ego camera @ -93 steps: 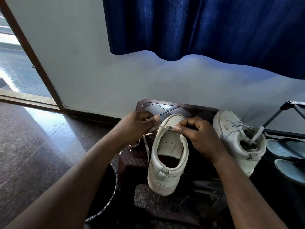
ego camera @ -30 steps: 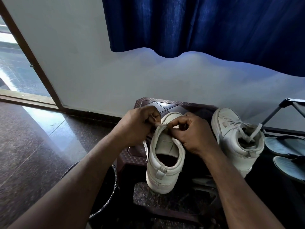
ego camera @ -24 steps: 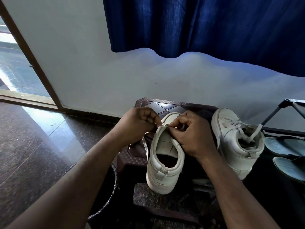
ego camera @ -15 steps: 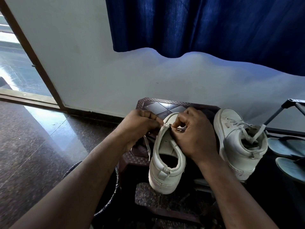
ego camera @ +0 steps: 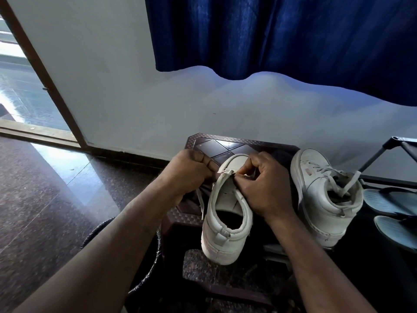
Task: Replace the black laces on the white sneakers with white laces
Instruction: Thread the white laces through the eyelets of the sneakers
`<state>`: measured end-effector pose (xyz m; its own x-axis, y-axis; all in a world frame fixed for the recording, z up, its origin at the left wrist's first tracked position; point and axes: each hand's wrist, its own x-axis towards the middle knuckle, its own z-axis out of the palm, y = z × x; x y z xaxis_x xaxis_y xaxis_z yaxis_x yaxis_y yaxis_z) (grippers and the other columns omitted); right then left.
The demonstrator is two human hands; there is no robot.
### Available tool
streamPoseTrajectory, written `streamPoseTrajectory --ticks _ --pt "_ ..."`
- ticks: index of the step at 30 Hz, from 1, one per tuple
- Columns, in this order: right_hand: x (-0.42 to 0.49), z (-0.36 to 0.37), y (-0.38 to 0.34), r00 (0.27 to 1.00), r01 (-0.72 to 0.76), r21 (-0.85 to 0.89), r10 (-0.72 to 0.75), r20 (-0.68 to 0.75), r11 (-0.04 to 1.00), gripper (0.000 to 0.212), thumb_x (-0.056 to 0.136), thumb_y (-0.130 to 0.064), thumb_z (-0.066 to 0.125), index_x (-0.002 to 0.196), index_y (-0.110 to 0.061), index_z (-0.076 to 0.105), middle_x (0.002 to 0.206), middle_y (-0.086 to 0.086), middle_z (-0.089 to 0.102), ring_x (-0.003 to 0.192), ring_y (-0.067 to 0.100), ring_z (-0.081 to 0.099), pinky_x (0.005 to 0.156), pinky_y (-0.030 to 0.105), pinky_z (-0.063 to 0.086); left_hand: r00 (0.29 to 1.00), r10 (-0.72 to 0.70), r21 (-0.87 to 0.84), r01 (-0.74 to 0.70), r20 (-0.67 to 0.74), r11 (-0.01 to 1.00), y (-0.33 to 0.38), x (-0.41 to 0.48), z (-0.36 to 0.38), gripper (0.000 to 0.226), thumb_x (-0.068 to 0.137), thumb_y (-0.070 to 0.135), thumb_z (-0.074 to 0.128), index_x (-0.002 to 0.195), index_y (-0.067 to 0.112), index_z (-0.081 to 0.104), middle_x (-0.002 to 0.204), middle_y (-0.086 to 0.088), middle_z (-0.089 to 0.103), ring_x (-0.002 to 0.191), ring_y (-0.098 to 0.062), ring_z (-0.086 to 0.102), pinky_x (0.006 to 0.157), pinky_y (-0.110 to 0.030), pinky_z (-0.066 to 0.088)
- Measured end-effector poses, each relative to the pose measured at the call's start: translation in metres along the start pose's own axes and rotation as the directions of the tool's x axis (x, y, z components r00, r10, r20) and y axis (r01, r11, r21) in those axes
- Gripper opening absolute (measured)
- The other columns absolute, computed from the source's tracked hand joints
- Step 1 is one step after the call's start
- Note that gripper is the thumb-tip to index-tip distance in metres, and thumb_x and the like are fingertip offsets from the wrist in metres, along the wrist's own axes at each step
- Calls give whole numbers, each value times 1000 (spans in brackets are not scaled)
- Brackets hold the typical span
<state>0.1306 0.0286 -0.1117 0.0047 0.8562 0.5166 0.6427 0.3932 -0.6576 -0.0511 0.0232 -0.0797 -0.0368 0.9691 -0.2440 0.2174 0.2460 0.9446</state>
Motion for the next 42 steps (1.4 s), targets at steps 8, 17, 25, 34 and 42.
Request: streamPoseTrajectory --ticks 8,17,25,34,42 --pt "-3 -1 -1 990 -127 108 119 75 986 13 72 -14 75 69 -18 62 72 -5 65 63 12 58 64 31 51 1000 -25 -17 25 7 1000 -5 1 -5 21 81 -7 73 76 12 70 68 -5 69 58 -16 59 55 -24 47" --pt "-5 -9 -2 939 -343 401 295 176 849 8 77 -28 71 79 -20 70 74 -5 70 70 14 61 72 32 52 999 -26 16 26 29 1000 -7 8 0 8 87 6 76 94 9 79 82 -8 76 70 -16 65 74 -31 56" --pt "4 -11 4 898 -418 519 424 115 745 13 74 -31 69 74 -18 70 62 -12 58 64 7 48 66 33 39 988 148 214 -153 38 965 -12 8 5 7 88 12 76 84 17 74 70 4 68 59 -6 54 63 -22 44" --pt "1 -3 8 925 -379 412 324 198 829 6 88 -24 77 83 -21 78 81 -7 76 75 8 65 78 31 52 938 346 490 -291 -23 822 -9 12 10 14 96 16 64 84 24 62 72 16 64 62 4 55 56 -10 37" --pt "6 -4 -1 954 -248 382 156 257 890 15 81 -26 78 96 -29 81 90 1 74 82 27 66 80 40 54 848 531 -98 -529 -10 843 16 13 13 33 87 10 71 113 28 63 91 -6 64 65 -38 51 65 -36 42"
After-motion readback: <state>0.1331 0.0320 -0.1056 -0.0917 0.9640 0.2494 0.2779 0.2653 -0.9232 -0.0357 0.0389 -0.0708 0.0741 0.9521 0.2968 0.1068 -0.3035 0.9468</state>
